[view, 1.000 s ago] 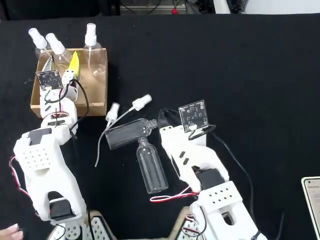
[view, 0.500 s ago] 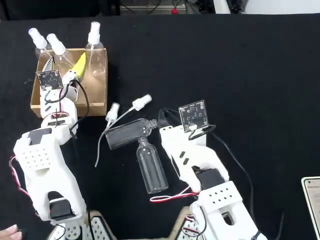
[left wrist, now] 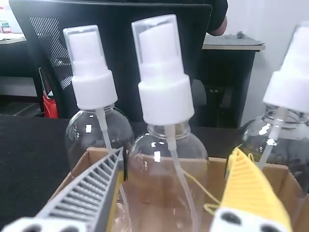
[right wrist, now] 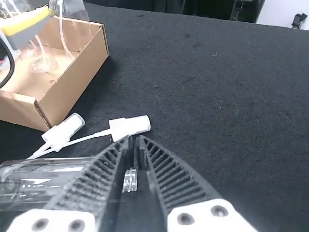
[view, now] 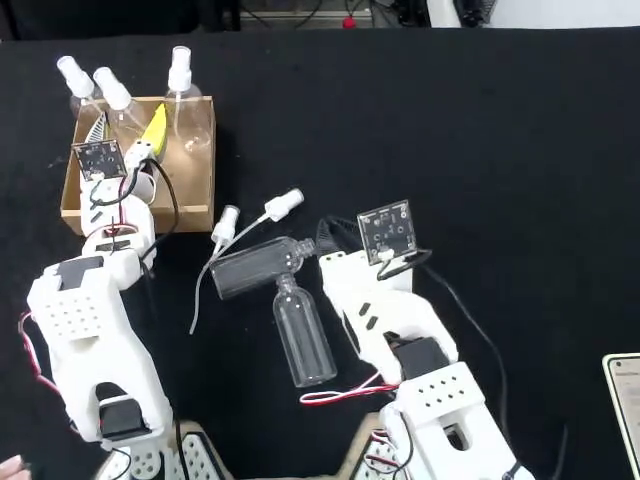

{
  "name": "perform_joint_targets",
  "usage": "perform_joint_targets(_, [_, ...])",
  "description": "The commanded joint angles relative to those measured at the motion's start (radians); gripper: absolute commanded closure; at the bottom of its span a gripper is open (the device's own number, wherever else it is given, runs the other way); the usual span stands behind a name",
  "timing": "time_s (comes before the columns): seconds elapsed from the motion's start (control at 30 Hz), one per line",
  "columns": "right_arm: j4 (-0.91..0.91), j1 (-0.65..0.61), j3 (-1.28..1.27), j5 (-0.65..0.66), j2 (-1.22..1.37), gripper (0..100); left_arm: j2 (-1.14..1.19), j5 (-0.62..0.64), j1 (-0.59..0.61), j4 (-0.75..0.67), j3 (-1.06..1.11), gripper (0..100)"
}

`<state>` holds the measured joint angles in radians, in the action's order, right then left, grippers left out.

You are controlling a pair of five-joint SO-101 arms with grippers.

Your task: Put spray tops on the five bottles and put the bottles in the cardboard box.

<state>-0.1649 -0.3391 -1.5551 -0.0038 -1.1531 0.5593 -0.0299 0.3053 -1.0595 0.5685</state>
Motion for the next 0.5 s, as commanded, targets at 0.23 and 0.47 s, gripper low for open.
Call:
perform_joint_targets(0.23, [0.026,-0.006,0.005,-0.005,-0.027,98.7,-0.015,-0.002,0.004,-0.129,0.039,68])
perform_joint_targets(0.47, [0.026,-0.006,0.005,-0.005,-0.027,98.7,-0.015,0.002,0.022,-0.130,0.041,68])
